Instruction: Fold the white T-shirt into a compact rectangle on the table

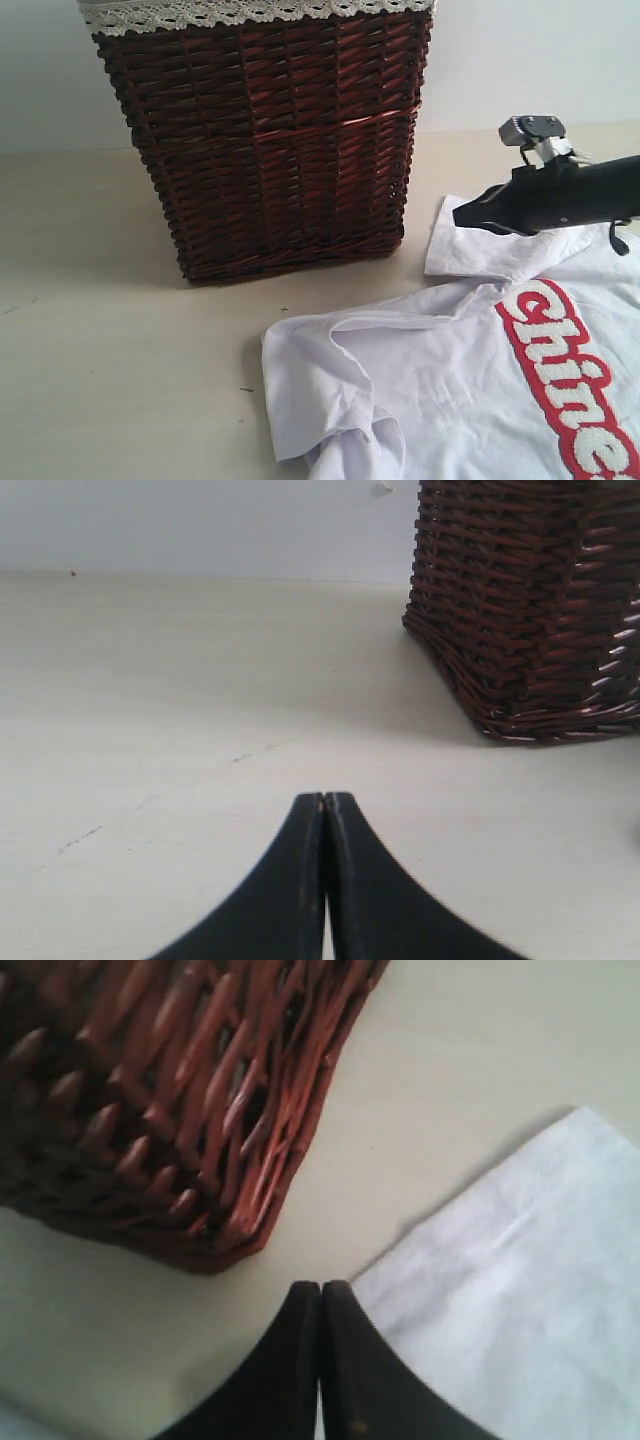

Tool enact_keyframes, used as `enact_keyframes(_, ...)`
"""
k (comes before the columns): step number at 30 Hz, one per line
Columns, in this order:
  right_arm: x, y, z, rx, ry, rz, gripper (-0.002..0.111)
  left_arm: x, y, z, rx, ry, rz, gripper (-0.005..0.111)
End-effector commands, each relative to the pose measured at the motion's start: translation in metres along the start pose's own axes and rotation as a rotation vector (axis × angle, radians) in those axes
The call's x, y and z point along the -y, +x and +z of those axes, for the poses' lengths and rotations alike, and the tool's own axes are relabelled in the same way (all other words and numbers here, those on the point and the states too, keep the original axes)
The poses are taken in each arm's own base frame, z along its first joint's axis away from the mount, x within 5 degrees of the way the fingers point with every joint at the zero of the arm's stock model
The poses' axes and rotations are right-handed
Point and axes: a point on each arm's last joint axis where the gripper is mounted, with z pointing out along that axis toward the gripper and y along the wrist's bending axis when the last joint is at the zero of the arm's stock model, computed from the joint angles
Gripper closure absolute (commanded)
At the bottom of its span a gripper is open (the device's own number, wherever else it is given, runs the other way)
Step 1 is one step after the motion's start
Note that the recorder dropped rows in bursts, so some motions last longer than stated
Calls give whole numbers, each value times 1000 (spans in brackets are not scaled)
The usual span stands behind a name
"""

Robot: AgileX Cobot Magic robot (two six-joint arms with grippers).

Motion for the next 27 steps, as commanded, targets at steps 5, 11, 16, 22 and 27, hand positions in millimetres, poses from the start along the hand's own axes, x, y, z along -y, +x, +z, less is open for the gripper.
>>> enact_keyframes(5,23,-5,34,-157,99,147,108,0,0,0,9,7,7,107)
enact_keyframes(11,43,-2,43,-222,210,153,108,0,0,0,9,7,7,107)
enact_keyframes(16,59,-16,50,-143,301,210,108,0,0,0,9,7,7,107)
enact_keyframes(22,73,-43,49,14,405,376,108,0,0,0,9,7,7,107)
enact_keyframes(27,53,-65,34,-13,294,250,108,0,0,0,9,7,7,107)
